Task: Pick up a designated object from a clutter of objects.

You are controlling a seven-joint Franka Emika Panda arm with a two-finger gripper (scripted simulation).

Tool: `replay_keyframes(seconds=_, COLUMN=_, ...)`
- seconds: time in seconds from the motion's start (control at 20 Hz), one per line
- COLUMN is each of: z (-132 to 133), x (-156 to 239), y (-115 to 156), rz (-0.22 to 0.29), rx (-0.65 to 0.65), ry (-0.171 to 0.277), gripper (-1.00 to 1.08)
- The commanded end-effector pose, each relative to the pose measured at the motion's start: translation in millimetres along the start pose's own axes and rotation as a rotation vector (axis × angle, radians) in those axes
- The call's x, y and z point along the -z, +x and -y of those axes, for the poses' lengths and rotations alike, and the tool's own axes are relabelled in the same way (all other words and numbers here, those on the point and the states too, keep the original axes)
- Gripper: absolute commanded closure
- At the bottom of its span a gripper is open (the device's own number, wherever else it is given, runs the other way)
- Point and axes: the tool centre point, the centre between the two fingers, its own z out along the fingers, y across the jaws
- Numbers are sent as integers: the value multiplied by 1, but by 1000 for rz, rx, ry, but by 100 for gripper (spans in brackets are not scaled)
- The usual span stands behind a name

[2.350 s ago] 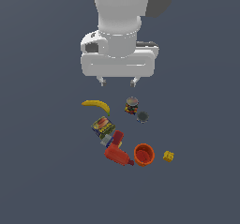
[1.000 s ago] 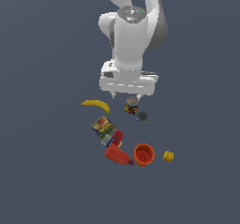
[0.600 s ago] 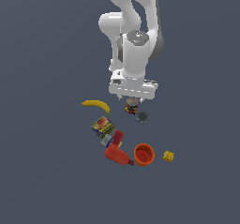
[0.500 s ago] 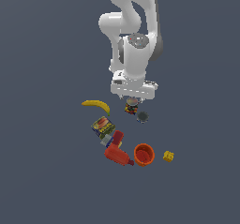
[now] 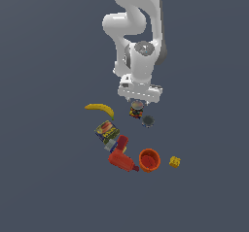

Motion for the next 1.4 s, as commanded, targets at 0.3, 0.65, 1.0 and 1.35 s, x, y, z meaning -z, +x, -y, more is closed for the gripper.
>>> replay_keyframes(seconds=0.3, z=0, x=-5, y=-4, rz=1, rx=-4, ry=0, gripper=-92)
replay_keyframes(seconds=0.65, z=0, x=-25, y=-5, rz=1, rx=-5, ry=1, gripper=-92)
replay_keyframes(seconds=1.0, z=0, x=-50, y=-6, rz=1, rx=-6, ry=1, gripper=-92)
replay_keyframes(seconds=1.35, z=0, x=-54, y=-5, rz=0, rx=-6, ry=1, gripper=-92)
